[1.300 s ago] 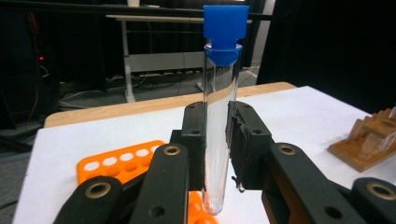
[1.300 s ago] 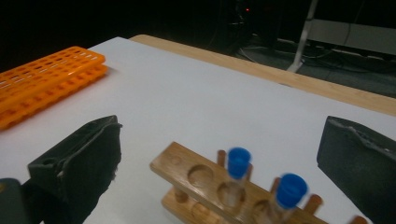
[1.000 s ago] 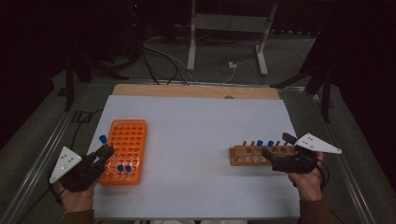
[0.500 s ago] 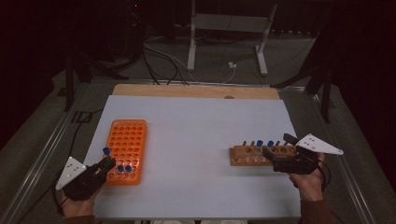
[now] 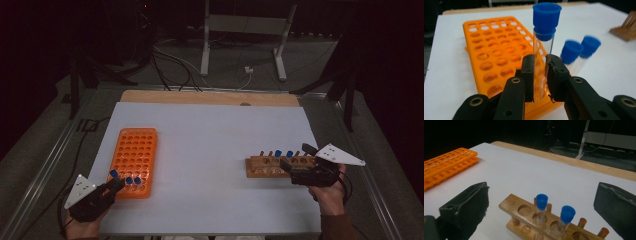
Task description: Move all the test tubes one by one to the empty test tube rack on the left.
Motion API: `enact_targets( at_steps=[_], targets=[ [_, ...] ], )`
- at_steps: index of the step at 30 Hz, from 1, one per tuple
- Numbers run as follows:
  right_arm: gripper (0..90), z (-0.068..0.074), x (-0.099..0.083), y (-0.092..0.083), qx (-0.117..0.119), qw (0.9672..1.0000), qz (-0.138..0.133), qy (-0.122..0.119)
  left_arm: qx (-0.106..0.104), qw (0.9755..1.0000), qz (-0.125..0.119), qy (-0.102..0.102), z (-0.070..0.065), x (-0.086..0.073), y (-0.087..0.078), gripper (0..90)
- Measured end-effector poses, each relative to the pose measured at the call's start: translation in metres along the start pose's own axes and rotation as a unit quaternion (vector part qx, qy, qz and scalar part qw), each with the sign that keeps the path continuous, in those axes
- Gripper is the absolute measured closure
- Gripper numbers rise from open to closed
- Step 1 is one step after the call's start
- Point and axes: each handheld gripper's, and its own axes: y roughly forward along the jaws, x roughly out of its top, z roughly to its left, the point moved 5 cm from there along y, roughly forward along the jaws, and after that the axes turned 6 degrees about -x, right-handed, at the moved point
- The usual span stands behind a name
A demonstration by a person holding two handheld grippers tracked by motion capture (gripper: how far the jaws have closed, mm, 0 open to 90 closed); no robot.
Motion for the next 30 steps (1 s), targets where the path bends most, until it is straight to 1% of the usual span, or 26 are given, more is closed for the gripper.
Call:
enact_targets(
  at_steps=[2,6,9,13,16,24,28,30],
  targets=[
    [0.0,0.001,0.0,0.001,0.0,1.0,0.001,-0.001,0.003,0.9998,0.017,0.008,-0.001,-0.003,0.002,78.1],
    [0.0,0.002,-0.001,0.002,0.002,1.0,0.003,-0.002,0.008,0.9989,0.041,0.019,-0.004,-0.006,0.006,78.4],
    [0.0,0.002,-0.002,0.002,0.002,1.0,0.004,-0.003,0.011,0.9985,0.048,0.025,-0.004,-0.007,0.007,78.5],
    [0.0,0.002,-0.002,0.003,0.003,1.0,0.004,-0.003,0.018,0.9971,0.065,0.036,-0.005,-0.009,0.01,78.6],
    [0.0,0.003,-0.003,0.003,0.004,1.0,0.005,-0.004,0.021,0.9961,0.076,0.04,-0.005,-0.011,0.013,78.7],
    [0.0,0.004,-0.003,0.004,0.006,0.9999,0.007,-0.006,0.019,0.9961,0.077,0.039,-0.005,-0.013,0.013,78.6],
    [0.0,0.004,-0.004,0.004,0.007,0.9999,0.007,-0.006,0.017,0.9966,0.075,0.03,-0.004,-0.013,0.013,77.7],
    [0.0,0.004,-0.004,0.005,0.005,0.9999,0.008,-0.005,0.015,0.997,0.072,0.026,-0.005,-0.014,0.012,74.8]
  ],
)
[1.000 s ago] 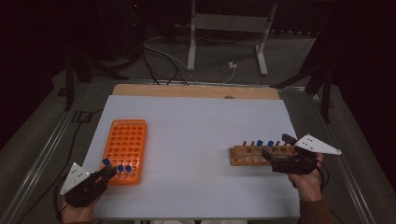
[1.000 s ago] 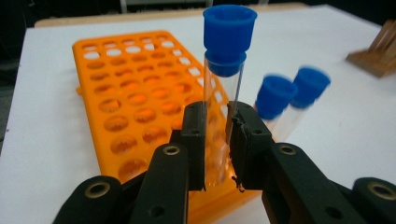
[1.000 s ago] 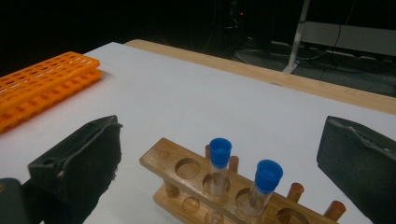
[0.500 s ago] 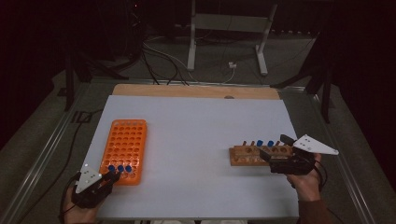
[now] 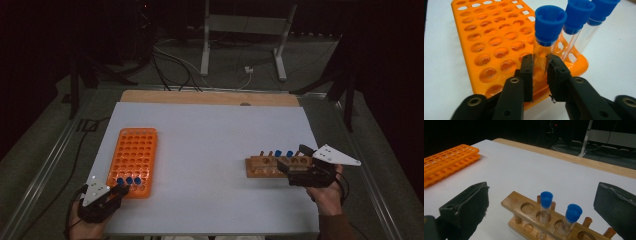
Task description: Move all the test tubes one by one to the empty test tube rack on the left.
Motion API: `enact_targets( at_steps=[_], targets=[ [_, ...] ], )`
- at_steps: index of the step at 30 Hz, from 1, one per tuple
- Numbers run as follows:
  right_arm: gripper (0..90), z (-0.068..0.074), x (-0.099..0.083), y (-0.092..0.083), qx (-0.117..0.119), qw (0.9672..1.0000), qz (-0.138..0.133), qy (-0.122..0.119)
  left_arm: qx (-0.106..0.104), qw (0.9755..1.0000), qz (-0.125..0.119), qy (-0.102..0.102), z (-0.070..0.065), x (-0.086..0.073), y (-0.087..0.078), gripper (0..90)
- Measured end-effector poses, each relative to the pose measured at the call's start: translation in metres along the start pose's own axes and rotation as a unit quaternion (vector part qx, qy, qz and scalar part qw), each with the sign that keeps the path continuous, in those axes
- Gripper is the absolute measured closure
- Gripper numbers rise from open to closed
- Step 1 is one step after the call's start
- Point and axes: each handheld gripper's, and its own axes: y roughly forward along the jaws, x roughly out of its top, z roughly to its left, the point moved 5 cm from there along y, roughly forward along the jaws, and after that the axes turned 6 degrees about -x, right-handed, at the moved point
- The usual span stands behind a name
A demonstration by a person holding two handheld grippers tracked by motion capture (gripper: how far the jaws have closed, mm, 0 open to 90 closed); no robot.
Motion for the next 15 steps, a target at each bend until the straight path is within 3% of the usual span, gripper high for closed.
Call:
enact_targets(
  at_steps=[3,6,9,15],
  targets=[
    [0.0,-0.001,0.0,0.0,-0.002,1.0,0.0,0.001,-0.001,1.0,-0.006,0.0,-0.001,0.0,-0.002,67.5],
    [0.0,-0.004,-0.001,0.001,-0.005,1.0,0.001,0.005,-0.013,0.9993,-0.033,-0.012,-0.001,0.004,-0.008,58.8],
    [0.0,-0.007,-0.002,0.001,-0.008,0.9999,0.0,0.01,-0.033,0.9972,-0.062,-0.027,-0.001,0.007,-0.013,52.2],
    [0.1,-0.016,-0.002,0.0,-0.019,0.9995,-0.004,0.024,-0.049,0.9921,-0.111,-0.033,-0.002,0.018,-0.027,44.0]
  ],
)
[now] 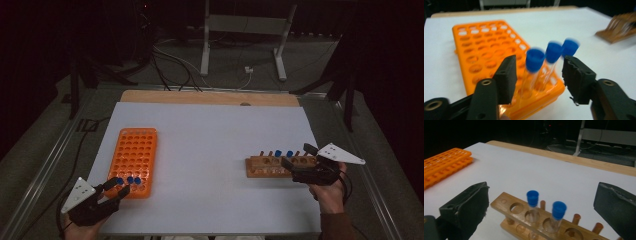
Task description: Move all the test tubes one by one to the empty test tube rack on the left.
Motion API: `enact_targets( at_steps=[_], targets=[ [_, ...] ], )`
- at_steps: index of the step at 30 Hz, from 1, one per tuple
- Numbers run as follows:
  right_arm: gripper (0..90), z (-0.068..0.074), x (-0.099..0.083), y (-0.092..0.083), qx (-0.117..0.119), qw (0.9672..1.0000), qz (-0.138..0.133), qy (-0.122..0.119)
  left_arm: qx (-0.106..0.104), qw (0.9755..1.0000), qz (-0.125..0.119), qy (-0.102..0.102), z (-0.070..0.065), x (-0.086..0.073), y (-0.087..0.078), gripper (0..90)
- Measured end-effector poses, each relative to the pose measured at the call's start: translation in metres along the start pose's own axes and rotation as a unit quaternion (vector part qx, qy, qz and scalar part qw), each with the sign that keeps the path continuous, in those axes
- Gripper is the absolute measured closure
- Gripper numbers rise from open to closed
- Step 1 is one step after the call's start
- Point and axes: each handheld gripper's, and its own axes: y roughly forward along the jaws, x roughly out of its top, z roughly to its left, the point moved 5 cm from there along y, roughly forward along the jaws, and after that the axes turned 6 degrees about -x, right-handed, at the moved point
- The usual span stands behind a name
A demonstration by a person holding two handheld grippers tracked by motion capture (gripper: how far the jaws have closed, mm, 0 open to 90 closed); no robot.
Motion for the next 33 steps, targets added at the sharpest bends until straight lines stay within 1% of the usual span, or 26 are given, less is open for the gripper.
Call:
enact_targets(
  at_steps=[1,2,3,4,6,7,9,10,12,15,17,18,20,21,22,24,27,29,31,33],
  targets=[
    [0.1,-0.002,0.0,0.0,-0.003,1.0,0.0,0.003,0.002,1.0,-0.009,0.002,-0.001,0.003,-0.002,40.1],
    [1.8,-0.004,0.0,0.0,-0.006,1.0,0.0,0.006,0.005,0.9999,-0.013,0.006,-0.001,0.005,-0.003,36.8],
    [2.8,-0.005,-0.001,0.0,-0.008,0.9999,0.0,0.01,0.011,0.9997,-0.019,0.007,-0.002,0.007,-0.004,32.8],
    [2.9,-0.007,-0.001,0.0,-0.009,0.9999,0.001,0.015,0.012,0.9996,-0.023,0.007,-0.002,0.009,-0.005,28.0],
    [5.0,-0.01,-0.002,0.0,-0.014,0.9996,0.002,0.023,0.021,0.9992,-0.031,0.01,-0.002,0.013,-0.005,21.6],
    [5.9,-0.012,-0.003,0.0,-0.017,0.9996,0.002,0.024,0.025,0.999,-0.035,0.009,-0.002,0.016,-0.006,17.1],
    [7.1,-0.015,-0.004,0.0,-0.027,0.9994,0.005,0.021,0.025,0.9988,-0.042,0.01,-0.002,0.021,-0.007,14.6],
    [7.7,-0.015,-0.004,0.0,-0.029,0.9993,0.006,0.021,0.029,0.9986,-0.044,0.011,-0.002,0.024,-0.007,10.4],
    [8.9,-0.017,-0.005,0.001,-0.04,0.999,0.009,0.019,0.03,0.9983,-0.049,0.01,-0.002,0.029,-0.008,3.2],
    [14.6,-0.019,-0.008,0.003,-0.042,0.9988,0.014,0.023,0.039,0.9975,-0.059,0.008,0.001,0.036,-0.008,0.8],
    [17.1,-0.02,-0.01,0.005,-0.045,0.9985,0.02,0.022,0.043,0.997,-0.064,0.007,0.003,0.041,-0.007,0.8],
    [20.2,-0.02,-0.011,0.006,-0.047,0.9985,0.023,0.02,0.045,0.9968,-0.066,0.007,0.003,0.043,-0.007,0.8],
    [28.2,-0.02,-0.015,0.008,-0.043,0.9986,0.027,0.017,0.052,0.9964,-0.065,0.013,0.005,0.048,-0.005,0.8],
    [34.1,-0.02,-0.016,0.009,-0.042,0.9986,0.029,0.013,0.052,0.9963,-0.067,0.013,0.005,0.05,-0.005,0.8],
    [37.6,-0.02,-0.018,0.011,-0.041,0.9986,0.031,0.011,0.052,0.9962,-0.068,0.013,0.005,0.052,-0.004,0.8],
    [47.2,-0.02,-0.022,0.014,-0.037,0.9987,0.034,0.011,0.056,0.9958,-0.071,0.012,0.007,0.055,-0.001,0.8],
    [57.1,-0.019,-0.027,0.02,-0.028,0.9986,0.044,0.009,0.059,0.9957,-0.072,0.009,0.01,0.056,0.003,0.8],
    [62.1,-0.018,-0.031,0.023,-0.032,0.9981,0.052,0.0,0.058,0.9955,-0.075,0.005,0.01,0.055,0.005,0.8],
    [66.7,-0.017,-0.033,0.025,-0.032,0.9979,0.056,-0.002,0.06,0.9953,-0.075,0.006,0.01,0.054,0.007,0.8],
    [70.6,-0.016,-0.035,0.027,-0.033,0.9976,0.061,-0.01,0.06,0.9957,-0.07,0.008,0.01,0.052,0.007,0.8]
  ],
)
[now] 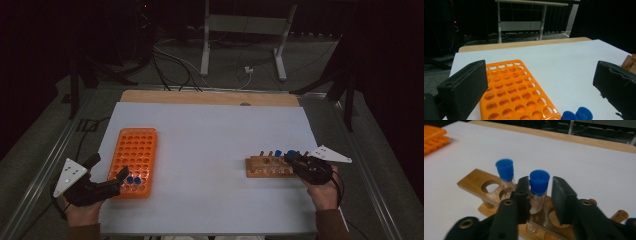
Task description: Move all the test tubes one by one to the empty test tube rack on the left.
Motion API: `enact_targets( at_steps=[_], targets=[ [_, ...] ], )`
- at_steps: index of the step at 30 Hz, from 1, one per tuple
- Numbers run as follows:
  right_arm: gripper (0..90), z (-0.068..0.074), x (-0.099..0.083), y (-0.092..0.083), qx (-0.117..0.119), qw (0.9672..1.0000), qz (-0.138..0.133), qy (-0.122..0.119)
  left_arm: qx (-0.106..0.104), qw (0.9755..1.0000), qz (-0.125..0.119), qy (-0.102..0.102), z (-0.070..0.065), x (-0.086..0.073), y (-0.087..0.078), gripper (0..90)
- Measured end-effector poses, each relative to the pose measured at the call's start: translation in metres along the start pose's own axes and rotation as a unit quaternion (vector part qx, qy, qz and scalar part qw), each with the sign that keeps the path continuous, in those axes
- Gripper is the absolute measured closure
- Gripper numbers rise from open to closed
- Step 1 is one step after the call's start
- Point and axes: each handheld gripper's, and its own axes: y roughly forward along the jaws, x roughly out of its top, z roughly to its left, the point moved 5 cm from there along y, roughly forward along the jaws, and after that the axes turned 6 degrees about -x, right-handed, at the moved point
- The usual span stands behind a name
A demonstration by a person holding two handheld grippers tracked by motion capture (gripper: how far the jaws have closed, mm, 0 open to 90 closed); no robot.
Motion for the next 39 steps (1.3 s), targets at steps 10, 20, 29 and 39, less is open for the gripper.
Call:
enact_targets(
  at_steps=[10,20,29,39],
  targets=[
    [74.2,0.007,-0.003,0.005,-0.016,0.9994,0.005,-0.031,0.007,1.0,-0.002,-0.002,0.004,-0.002,-0.003,0.8],
    [76.9,0.008,-0.002,0.004,-0.012,0.9995,0.001,-0.028,0.011,0.9999,-0.001,-0.006,0.008,-0.003,-0.006,0.8],
    [77.1,0.007,0.006,-0.006,-0.005,0.9996,-0.016,-0.021,0.009,1.0,0.0,-0.004,0.008,-0.003,-0.006,0.8],
    [77.1,0.008,0.014,-0.013,-0.006,0.9994,-0.027,-0.022,0.014,0.9999,-0.001,-0.001,0.007,-0.003,-0.007,0.8]
  ],
)
